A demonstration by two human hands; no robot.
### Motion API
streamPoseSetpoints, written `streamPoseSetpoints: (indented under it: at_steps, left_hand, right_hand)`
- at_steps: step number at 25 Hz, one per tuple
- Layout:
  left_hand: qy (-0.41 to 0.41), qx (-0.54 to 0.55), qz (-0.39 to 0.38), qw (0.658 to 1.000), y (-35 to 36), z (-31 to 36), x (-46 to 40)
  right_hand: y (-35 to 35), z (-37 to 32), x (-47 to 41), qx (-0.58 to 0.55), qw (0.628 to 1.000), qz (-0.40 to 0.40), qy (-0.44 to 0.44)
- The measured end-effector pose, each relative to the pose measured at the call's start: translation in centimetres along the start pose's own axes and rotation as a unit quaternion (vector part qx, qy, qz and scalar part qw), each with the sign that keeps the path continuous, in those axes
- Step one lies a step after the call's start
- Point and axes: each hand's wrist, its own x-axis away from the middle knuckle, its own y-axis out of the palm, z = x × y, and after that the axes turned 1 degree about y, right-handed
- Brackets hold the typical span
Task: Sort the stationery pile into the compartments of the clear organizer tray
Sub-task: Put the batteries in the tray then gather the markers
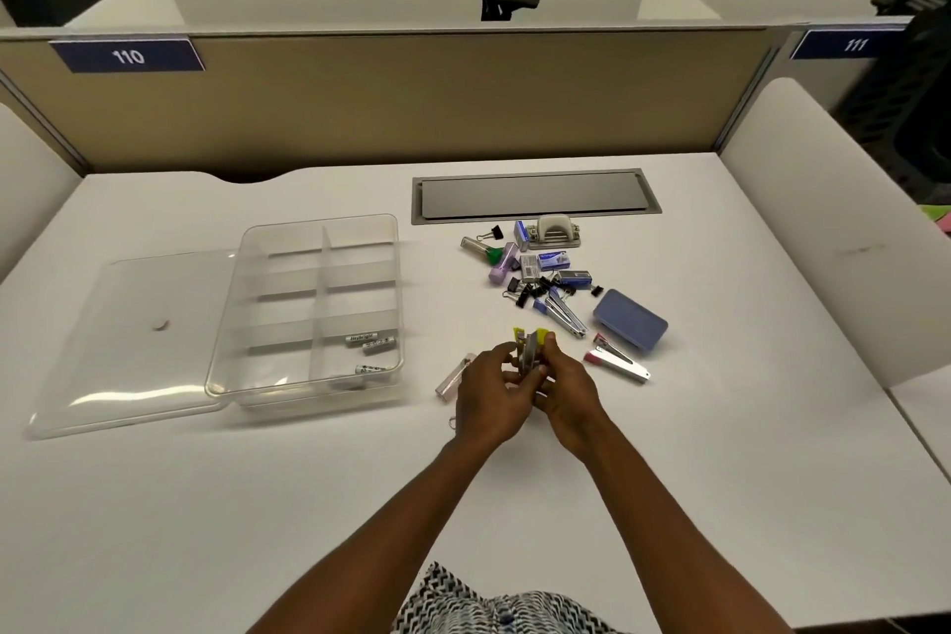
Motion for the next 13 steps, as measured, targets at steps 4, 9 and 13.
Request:
streamPoseSetpoints:
  at_steps: [4, 9, 13]
  left_hand:
    - [-0.04, 0.031, 0.012, 0.999, -0.5, 0.5, -0.6]
    - [-0.101, 0.184, -0.005, 0.978, -1.4, 0.5, -0.7]
    - [-0.109, 0.183, 0.0, 0.977, -1.8, -0.3, -0.8]
  right_hand:
    - [-0.2, -0.3, 0.3, 0.109, 0.993, -0.039, -0.03]
    - [-5.1, -1.5, -2.2, 0.453, 0.827, 0.23, -0.239]
    - [-8.8, -1.4, -3.7, 0.665, 0.677, 0.26, -0.181]
